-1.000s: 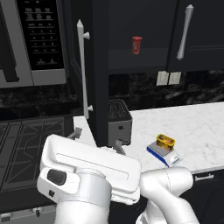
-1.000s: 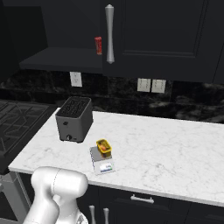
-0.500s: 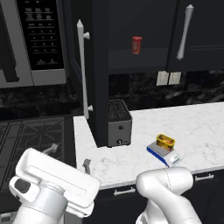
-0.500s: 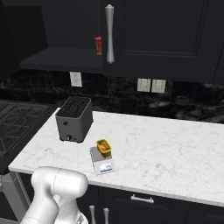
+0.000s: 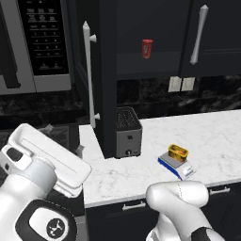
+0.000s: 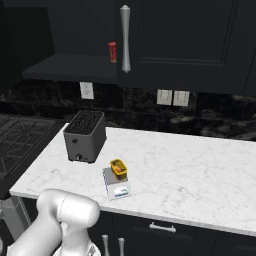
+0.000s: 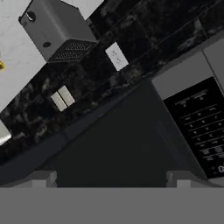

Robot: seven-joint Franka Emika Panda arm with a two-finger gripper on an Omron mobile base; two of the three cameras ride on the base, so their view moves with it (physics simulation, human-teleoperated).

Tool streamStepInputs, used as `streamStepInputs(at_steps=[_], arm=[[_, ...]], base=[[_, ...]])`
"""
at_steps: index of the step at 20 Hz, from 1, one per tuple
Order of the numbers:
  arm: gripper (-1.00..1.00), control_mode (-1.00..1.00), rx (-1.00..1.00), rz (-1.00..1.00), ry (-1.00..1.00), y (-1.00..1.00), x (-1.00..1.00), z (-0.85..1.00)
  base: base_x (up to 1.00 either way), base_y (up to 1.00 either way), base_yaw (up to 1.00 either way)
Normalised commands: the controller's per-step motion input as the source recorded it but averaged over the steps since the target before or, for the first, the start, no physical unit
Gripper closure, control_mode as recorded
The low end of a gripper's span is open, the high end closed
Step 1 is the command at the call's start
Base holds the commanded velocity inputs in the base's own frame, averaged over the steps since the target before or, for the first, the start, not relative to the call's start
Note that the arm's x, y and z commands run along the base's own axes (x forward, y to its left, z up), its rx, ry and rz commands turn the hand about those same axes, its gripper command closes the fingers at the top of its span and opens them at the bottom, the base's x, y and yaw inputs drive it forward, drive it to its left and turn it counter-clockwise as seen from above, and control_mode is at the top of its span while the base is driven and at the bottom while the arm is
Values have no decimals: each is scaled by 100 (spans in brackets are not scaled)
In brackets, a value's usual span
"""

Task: Pick the canned food and place it on the digital scale for weighing, and close the cabinet.

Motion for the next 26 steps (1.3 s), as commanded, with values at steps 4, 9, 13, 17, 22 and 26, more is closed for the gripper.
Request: streamStepInputs(at_steps=[4, 9, 13, 17, 22, 26], arm=[[-100, -100, 24, 0, -18, -10, 52, 47], [-100, -100, 35, 0, -6, -74, 89, 43], [-100, -100, 35, 0, 8, -100, 100, 39], [-100, -100, 34, 0, 13, -100, 100, 24], [-100, -100, 27, 6, 12, -100, 100, -10], [-100, -100, 23, 15, 1, -100, 100, -13]], base=[[0, 0, 0], [0, 0, 0], [0, 0, 0], [0, 0, 0], [0, 0, 0], [0, 0, 0]])
